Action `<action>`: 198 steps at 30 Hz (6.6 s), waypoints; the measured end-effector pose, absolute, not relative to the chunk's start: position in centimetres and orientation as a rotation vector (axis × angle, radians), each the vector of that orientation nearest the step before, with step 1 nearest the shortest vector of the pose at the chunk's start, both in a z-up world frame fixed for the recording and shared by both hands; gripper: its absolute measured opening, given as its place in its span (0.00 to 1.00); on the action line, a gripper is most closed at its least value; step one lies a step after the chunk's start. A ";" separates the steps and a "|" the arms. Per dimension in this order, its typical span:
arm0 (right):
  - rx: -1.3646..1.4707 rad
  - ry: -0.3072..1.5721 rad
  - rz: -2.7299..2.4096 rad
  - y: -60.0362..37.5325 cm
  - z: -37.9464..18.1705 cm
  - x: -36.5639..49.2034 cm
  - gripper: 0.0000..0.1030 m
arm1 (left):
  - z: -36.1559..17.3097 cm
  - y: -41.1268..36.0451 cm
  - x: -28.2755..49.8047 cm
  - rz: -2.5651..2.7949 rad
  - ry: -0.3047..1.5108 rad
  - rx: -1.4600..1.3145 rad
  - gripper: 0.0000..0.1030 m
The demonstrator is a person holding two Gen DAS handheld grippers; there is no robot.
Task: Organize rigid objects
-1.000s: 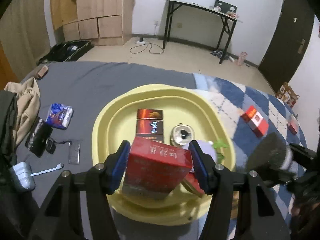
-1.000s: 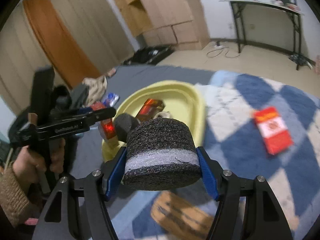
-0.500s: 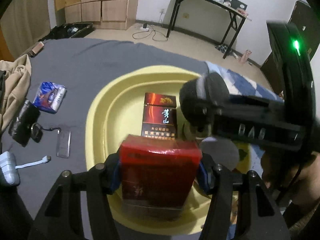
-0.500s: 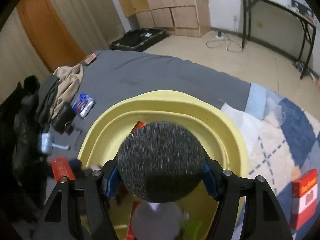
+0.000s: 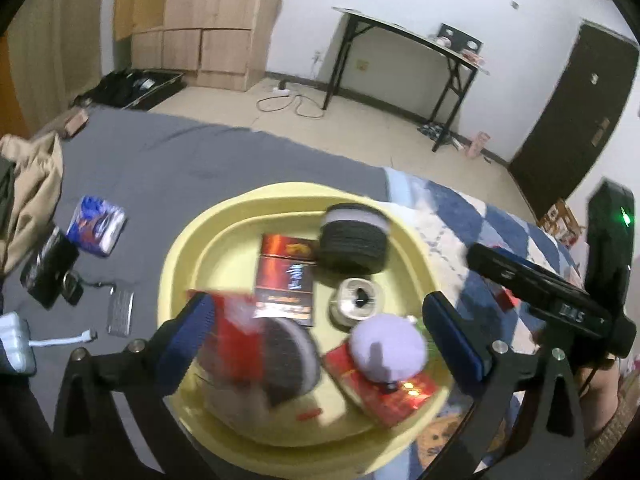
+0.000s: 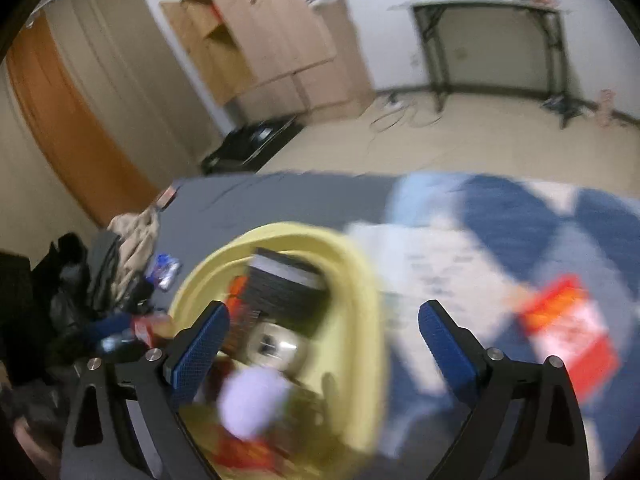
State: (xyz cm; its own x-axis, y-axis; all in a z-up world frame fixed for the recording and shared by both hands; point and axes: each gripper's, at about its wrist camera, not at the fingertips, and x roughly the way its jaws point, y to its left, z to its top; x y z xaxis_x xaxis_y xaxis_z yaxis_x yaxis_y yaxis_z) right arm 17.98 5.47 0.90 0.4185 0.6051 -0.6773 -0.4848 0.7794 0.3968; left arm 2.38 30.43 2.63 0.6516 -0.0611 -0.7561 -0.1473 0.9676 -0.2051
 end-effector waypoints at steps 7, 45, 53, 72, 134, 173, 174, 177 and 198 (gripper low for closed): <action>0.196 0.888 0.480 -10.1 0.7 15.4 0.96 | 3.8 27.4 2.9 0.006 0.872 -0.212 1.00; 0.186 0.897 -0.135 -28.0 -5.6 23.6 0.75 | -7.1 2.7 16.2 0.137 1.061 -0.213 0.63; 0.185 0.794 0.048 -26.1 -2.4 19.8 0.74 | -2.3 7.6 12.5 0.049 0.982 -0.188 0.58; -0.111 0.938 0.815 7.7 3.6 13.1 0.74 | 0.8 31.6 10.7 0.198 1.159 -0.177 0.57; -0.322 0.890 0.775 9.4 -8.8 5.4 1.00 | -9.0 25.9 -7.3 0.363 0.926 -0.207 1.00; -0.321 0.891 0.775 9.3 -8.8 5.5 1.00 | -9.0 25.9 -7.3 0.363 0.926 -0.206 1.00; -0.321 0.890 0.775 9.3 -8.8 5.5 1.00 | -9.0 25.9 -7.3 0.363 0.926 -0.207 1.00; -0.321 0.890 0.775 9.3 -8.8 5.5 1.00 | -9.0 25.9 -7.3 0.363 0.926 -0.206 1.00; -0.321 0.891 0.775 9.3 -8.8 5.5 1.00 | -9.0 25.9 -7.3 0.363 0.927 -0.207 1.00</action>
State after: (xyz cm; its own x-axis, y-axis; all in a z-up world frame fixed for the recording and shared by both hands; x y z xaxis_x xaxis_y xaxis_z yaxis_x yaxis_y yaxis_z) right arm 5.50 9.33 -8.76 0.3856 0.4699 -0.7940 -0.7219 0.6896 0.0575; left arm -7.35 25.93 -8.97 0.5461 0.2157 -0.8095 -0.3912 0.9201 -0.0187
